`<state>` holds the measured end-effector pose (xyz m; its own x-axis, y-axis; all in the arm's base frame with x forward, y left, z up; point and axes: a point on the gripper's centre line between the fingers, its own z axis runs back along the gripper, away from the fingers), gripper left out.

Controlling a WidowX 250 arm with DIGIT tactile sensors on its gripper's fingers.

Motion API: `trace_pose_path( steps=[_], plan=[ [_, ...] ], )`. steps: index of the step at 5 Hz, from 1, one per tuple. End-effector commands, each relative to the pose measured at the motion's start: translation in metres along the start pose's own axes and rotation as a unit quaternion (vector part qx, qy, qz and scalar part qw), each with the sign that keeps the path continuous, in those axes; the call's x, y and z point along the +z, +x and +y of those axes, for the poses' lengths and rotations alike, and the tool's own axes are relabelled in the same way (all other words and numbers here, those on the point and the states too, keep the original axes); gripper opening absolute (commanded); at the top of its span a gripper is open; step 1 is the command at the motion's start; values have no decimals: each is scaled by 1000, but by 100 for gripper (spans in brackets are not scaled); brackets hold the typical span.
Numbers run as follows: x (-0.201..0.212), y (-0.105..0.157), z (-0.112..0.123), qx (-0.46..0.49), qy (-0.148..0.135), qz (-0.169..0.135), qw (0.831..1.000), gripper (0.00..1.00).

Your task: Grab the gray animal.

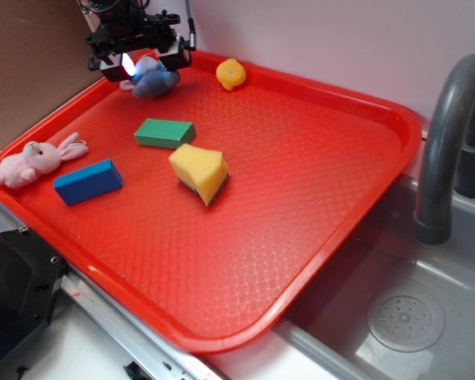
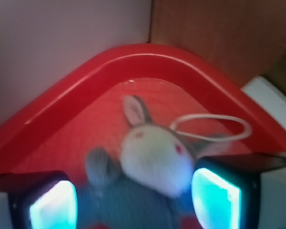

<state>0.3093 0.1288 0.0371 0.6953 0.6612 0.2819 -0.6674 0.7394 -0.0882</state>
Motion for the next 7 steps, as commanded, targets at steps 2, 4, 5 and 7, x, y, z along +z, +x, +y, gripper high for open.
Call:
trace_pose_path(
  steps=[2, 4, 5, 7],
  plan=[
    [32, 3, 11, -92, 37, 56, 994, 0],
    [140, -23, -22, -293, 79, 81, 949, 0],
    [165, -46, -52, -371, 64, 108, 920, 0],
    [196, -60, -62, -408, 11, 96, 908, 0]
  ],
)
